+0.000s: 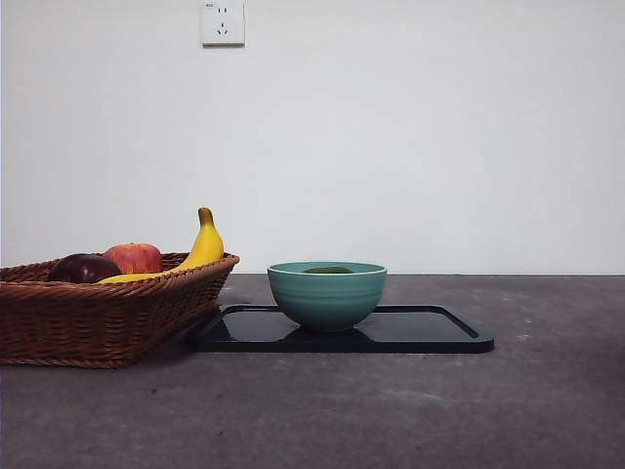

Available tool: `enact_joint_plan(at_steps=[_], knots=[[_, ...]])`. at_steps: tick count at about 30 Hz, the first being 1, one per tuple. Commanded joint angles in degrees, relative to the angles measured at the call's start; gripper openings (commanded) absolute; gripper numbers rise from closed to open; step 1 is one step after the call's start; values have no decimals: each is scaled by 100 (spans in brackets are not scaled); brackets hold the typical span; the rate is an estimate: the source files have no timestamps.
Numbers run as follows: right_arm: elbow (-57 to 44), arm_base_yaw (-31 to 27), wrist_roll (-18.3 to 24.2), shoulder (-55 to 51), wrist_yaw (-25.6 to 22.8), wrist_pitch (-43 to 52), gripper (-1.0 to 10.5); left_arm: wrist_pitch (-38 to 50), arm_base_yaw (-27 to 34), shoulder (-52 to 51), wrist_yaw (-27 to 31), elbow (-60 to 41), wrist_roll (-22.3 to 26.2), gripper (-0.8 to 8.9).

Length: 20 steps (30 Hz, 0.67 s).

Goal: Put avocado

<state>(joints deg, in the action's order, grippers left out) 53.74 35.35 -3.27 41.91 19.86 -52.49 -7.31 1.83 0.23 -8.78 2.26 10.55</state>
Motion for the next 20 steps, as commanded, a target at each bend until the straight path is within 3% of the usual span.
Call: enact_joint_plan(at_steps=[1,11,20], knots=[[15,52,-31,28,26,42,8,-42,15,-7,24,-94,-157,8],[15,52,-28,28,24,39,8,-304,13,-7,22,-162,-476,8],[15,52,-28,28,24,42,8,-304,13,-4,22,-162,-474,8]])
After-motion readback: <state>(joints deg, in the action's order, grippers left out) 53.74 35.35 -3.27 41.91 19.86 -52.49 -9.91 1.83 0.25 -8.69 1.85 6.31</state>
